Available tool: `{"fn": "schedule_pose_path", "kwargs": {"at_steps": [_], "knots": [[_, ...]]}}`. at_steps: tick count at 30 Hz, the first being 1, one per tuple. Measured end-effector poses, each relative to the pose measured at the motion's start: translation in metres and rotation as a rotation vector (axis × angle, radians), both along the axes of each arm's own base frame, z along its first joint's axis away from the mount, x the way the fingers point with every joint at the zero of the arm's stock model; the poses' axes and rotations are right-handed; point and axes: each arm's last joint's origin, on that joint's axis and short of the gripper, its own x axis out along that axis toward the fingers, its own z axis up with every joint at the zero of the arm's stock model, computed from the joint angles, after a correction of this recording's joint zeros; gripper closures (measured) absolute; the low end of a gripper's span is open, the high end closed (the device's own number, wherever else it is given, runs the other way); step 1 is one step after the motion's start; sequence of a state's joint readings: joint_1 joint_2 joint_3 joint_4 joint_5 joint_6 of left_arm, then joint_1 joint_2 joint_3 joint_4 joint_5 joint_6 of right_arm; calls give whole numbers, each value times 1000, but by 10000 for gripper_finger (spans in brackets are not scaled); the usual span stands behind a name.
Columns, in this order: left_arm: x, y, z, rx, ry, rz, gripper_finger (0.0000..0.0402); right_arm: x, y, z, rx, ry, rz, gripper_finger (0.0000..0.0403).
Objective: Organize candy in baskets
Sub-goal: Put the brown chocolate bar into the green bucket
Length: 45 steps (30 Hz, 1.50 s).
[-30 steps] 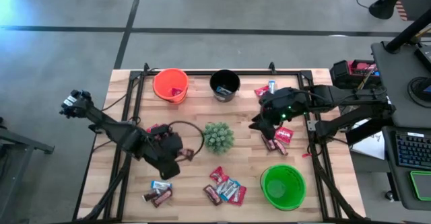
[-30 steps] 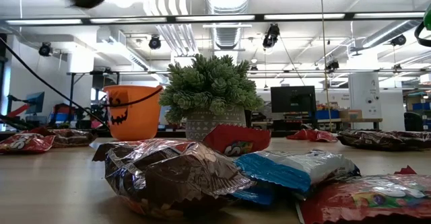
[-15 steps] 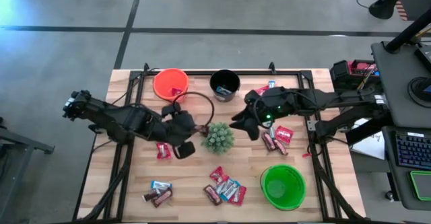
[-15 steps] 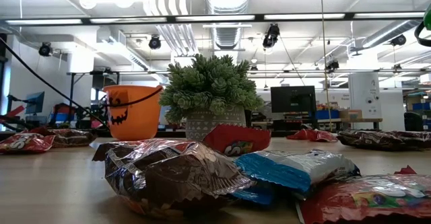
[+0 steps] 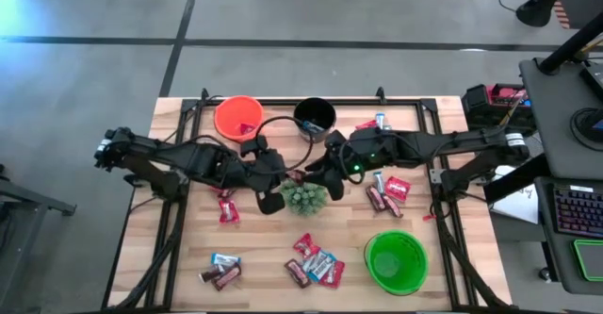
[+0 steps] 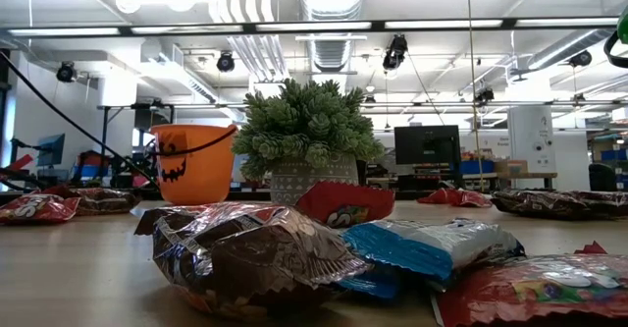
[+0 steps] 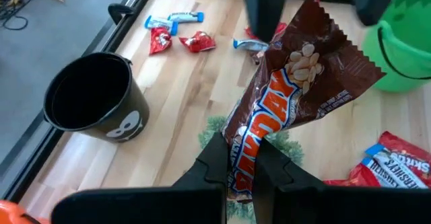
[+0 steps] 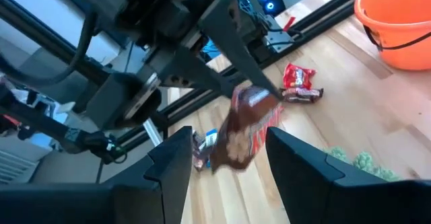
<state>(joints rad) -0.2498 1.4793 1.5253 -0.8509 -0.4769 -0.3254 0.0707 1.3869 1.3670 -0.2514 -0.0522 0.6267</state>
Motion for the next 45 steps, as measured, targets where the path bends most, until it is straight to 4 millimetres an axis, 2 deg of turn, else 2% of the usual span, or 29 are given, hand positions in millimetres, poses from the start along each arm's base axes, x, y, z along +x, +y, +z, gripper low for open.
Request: {"fn": "schedule_pose_path", "kwargs": {"at_steps": [14, 18, 24, 32, 37, 45], "knots": [[4, 1, 3, -6, -33, -26, 401, 14, 0, -10, -8, -4, -26, 229], [4, 1, 2, -3, -31, -28, 401, 14, 0, -11, -2, 1, -28, 271], [4, 1, 3, 5, -32, -34, 398, 14, 0, -12, -2, 4, -30, 379], [5, 1, 3, 4, -37, -42, 363, 13, 0, -12, 4, 22, -11, 388], [5, -1, 7, -56, -35, -109, 318, 1, 1, -16, -1, 133, -1, 389], [-4, 0, 21, -48, 5, -125, 255, -40, 9, -12, 8, 340, 21, 390]]}}
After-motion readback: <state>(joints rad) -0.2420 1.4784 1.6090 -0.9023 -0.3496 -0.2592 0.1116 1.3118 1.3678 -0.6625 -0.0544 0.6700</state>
